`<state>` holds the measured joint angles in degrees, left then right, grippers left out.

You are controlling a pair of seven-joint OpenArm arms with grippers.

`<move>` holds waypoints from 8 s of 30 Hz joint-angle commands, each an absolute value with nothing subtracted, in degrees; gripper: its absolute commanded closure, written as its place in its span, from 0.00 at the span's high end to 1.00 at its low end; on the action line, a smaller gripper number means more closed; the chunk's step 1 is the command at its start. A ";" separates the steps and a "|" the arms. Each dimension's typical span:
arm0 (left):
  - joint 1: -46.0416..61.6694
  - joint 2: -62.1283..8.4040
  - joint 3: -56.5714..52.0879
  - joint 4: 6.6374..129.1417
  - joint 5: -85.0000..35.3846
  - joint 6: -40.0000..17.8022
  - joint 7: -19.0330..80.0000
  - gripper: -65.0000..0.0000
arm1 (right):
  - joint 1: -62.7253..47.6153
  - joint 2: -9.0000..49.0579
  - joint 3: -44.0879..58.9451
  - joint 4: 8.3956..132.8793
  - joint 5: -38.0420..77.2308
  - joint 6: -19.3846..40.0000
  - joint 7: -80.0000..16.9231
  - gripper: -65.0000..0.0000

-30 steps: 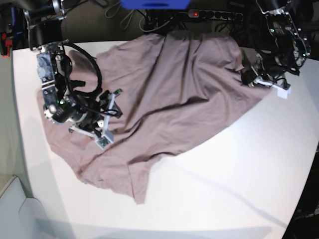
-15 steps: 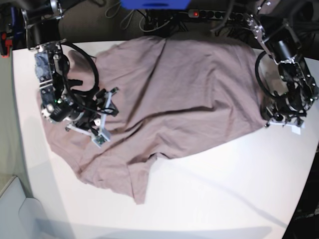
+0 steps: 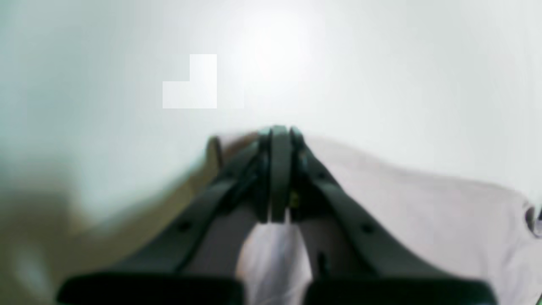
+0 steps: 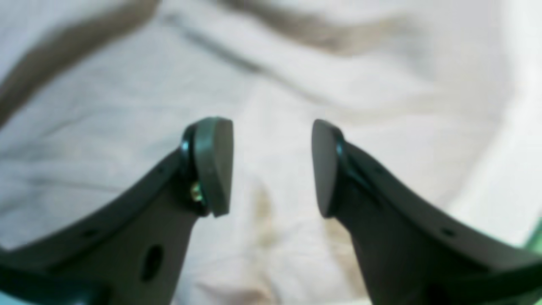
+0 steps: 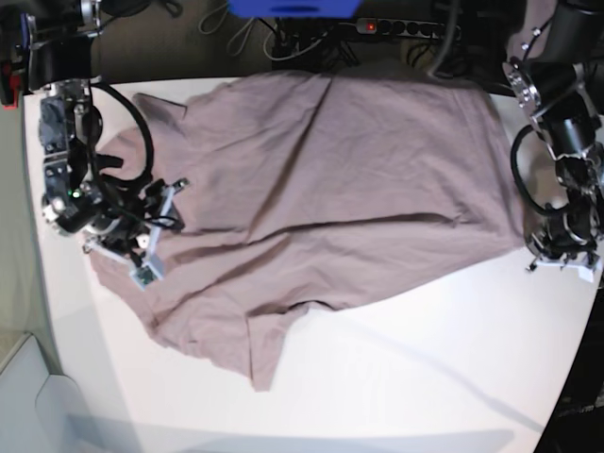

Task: Layout the t-shirt on the table in an organized manner, then fold the t-shirt properly
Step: 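Drag the pinched fabric with the left gripper outward, flattening the shirt, then pull the shirt hem with the right gripper away from the left gripper, then hold the shirt with both grippers, keeping it stretched flat, then move the left gripper inward over the shirt and pinch the fabric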

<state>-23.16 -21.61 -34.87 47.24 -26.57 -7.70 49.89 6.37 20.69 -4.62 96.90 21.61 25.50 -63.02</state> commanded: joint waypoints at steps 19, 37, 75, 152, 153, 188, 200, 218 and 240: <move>-3.03 -9.80 -38.90 78.73 -51.65 -7.34 66.24 0.00 | 10.95 21.93 -3.56 96.75 22.02 25.80 -61.76 0.47; 8.66 -7.16 -32.92 84.97 -40.31 -1.80 66.86 0.00 | 12.18 21.05 -3.56 95.08 22.02 25.80 -61.93 0.47; -2.51 -19.47 -28.09 80.75 -54.29 -1.80 63.25 0.00 | 24.84 19.12 -3.65 79.78 21.93 25.80 -59.47 0.13; 10.59 -22.81 -42.68 92.79 -51.91 -2.42 68.44 0.00 | 40.66 7.69 -26.15 41.63 21.93 25.89 -32.84 0.00; 10.59 -22.73 -42.59 93.32 -53.05 -2.42 68.44 0.00 | 39.96 7.69 -26.15 41.54 21.93 25.89 -32.22 0.00; 8.40 -26.24 -31.78 77.05 -38.11 -2.51 58.95 0.00 | 39.43 10.07 -20.35 41.63 14.20 25.63 -30.02 0.00; 7.52 -24.48 -34.51 90.24 -60.44 -7.08 63.25 0.00 | 32.22 11.74 -20.44 56.13 13.85 25.63 -30.99 0.00; 6.29 -4.00 -8.48 91.91 -30.37 -6.99 63.43 0.00 | 32.13 12.88 -20.44 59.65 13.85 25.63 -37.05 0.00; 18.33 -10.51 -8.75 97.98 -19.91 -7.25 70.81 0.00 | 29.85 8.04 -20.70 66.42 13.93 25.63 -39.87 0.00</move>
<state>17.17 -9.85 -8.62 98.63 -25.15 -8.43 66.41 28.34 7.86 -20.95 65.36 13.61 25.30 -40.84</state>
